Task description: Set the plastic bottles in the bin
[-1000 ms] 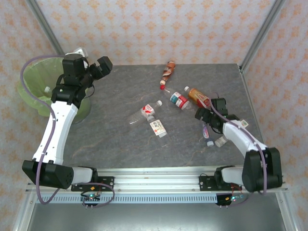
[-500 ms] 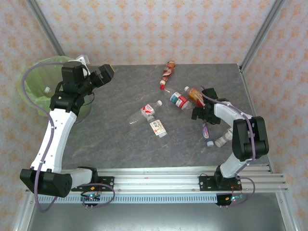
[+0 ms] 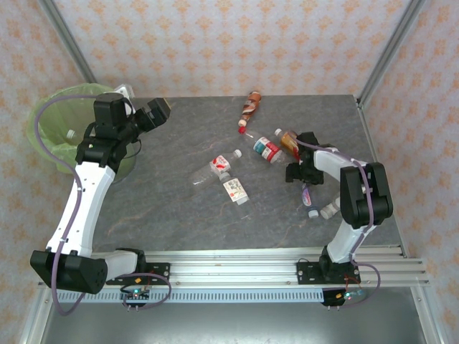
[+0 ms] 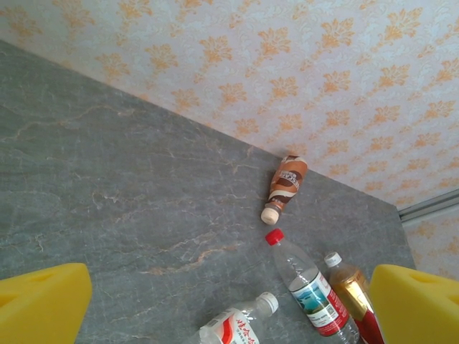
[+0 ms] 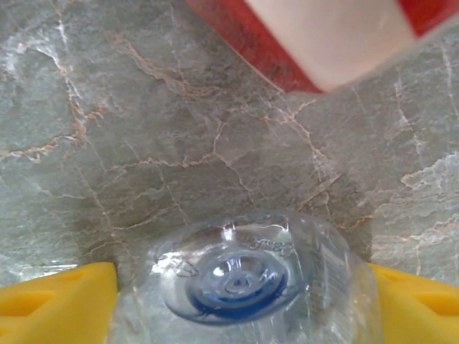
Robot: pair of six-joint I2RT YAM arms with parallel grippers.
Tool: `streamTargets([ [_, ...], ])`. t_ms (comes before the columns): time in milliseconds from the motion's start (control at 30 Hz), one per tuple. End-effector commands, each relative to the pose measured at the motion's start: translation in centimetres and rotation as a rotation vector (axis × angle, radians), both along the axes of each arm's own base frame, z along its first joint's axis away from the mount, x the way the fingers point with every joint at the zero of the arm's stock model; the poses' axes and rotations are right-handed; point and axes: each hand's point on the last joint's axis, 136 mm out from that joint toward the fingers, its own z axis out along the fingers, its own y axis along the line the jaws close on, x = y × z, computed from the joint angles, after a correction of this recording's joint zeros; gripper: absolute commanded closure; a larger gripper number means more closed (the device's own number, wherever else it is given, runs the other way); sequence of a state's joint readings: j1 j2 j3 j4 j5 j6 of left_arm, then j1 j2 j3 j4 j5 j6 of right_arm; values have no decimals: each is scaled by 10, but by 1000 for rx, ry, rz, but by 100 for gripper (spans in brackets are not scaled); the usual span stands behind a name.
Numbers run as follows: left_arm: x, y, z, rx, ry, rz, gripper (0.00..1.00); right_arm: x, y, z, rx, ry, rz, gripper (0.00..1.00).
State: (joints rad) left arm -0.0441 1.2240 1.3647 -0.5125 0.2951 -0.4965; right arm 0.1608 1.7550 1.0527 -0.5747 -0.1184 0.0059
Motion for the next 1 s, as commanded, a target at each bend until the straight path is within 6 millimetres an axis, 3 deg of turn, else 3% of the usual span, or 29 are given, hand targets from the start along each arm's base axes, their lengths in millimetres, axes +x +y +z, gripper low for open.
streamTargets([
  [0,-2,1,-11,23,29,-4,0,-2,-10,-1,-73,-2,1,19],
  [300,6,0,-24,6,81,-1,0,-4,-6,13,-35,-83,-7,40],
  [567,12,-4,-29,-3,82,2,0,-3,-1,40,18,-212,-37,47],
  [800,18,-15,-34,-18,102,-34,0,7,20,84,200,-404,-89,56],
  [967,27,-47,-38,-93,111,-185,0,18,38,122,362,-538,-116,59],
])
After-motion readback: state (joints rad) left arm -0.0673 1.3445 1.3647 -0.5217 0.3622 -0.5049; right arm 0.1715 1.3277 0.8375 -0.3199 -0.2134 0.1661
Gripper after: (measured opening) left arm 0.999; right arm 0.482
